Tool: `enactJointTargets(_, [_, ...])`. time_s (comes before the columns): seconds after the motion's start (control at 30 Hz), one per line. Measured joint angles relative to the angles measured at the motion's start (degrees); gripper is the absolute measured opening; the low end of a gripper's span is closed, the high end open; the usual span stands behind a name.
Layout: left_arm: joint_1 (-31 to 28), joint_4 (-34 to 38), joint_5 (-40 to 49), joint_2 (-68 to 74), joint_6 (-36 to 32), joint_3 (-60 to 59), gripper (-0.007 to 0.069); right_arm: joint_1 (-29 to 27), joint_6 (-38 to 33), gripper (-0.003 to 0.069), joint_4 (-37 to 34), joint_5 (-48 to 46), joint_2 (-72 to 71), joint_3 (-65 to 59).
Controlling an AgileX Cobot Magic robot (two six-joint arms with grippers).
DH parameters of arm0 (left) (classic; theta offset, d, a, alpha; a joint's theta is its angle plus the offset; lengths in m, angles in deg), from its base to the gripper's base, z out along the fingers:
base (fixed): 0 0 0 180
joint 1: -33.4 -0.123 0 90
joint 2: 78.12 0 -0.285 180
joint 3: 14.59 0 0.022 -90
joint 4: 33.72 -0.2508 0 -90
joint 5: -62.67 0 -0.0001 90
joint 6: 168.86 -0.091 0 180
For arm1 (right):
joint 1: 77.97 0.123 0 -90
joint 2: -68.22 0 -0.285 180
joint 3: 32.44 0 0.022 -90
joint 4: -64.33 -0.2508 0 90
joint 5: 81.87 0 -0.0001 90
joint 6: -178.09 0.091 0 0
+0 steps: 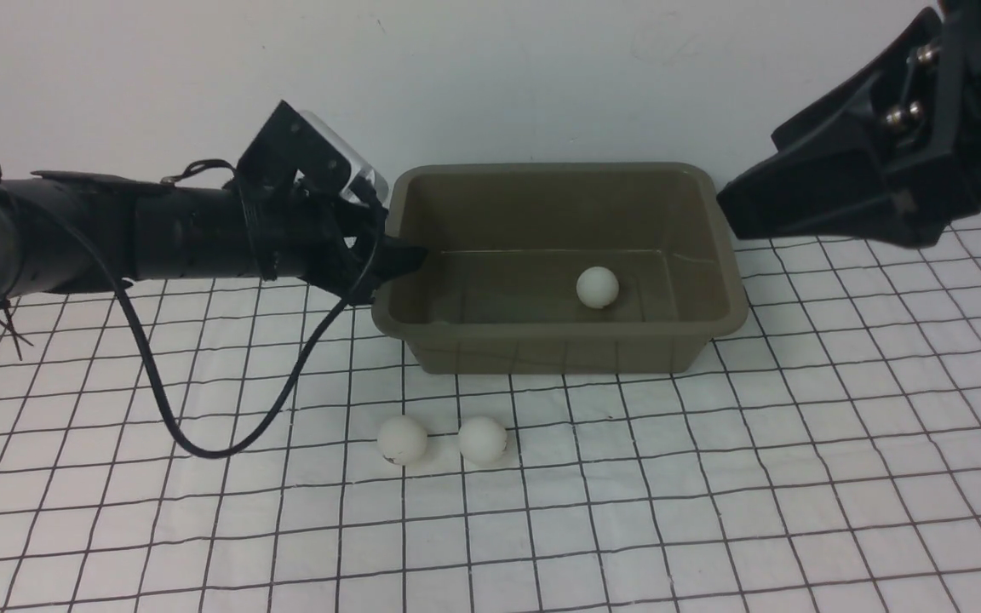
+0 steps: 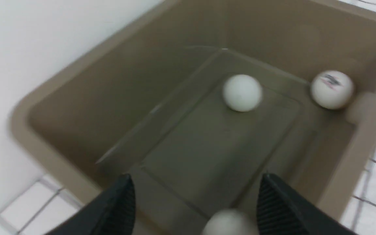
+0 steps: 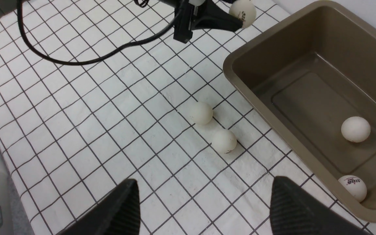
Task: Put the table tennis balls into the box on the white checkered tablecloth.
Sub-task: 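Drop the ball into the bin, then reach for and grasp a ping pong ball on the table beside the basket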
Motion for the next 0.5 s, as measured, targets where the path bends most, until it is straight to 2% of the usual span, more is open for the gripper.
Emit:
enactJointTargets(0.17, [-0.1, -7.4, -4.1, -5.5, 8.1, 0.0, 0.0430, 0.0, 0.0, 0.0482, 0.0, 0.0, 0.0, 0.0])
enactJointTargets(0.23, [-0.1, -14.6, -4.0, -9.2, 15.3, 0.0, 0.0396, 0.0, 0.0, 0.0482, 0.0, 0.0, 0.0, 0.0])
enactJointTargets(0.27, [-0.1, -15.3, -3.9, -9.6, 16.0, 0.0, 0.0393, 0.0, 0.0, 0.0482, 0.0, 0.0, 0.0, 0.0])
enactJointTargets(0.3, [-0.1, -23.6, -2.8, -12.5, 23.7, 0.0, 0.0361, 0.0, -0.1, 0.0482, 0.0, 0.0, 0.0, 0.0])
enactJointTargets(0.33, [-0.1, -28.1, -1.7, -14.0, 28.0, 0.0, 0.0344, 0.0, -0.1, 0.0482, 0.0, 0.0, 0.0, 0.0])
enactJointTargets(0.37, [-0.1, -29.1, -1.2, -14.6, 28.8, 0.0, 0.0341, 0.0, -0.1, 0.0482, 0.0, 0.0, 0.0, 0.0])
enactJointTargets(0.5, [-0.1, -46.3, 5.2, -19.8, 45.3, 0.0, 0.0275, 0.0, -0.3, 0.0482, 0.0, 0.0, 0.0, 0.0])
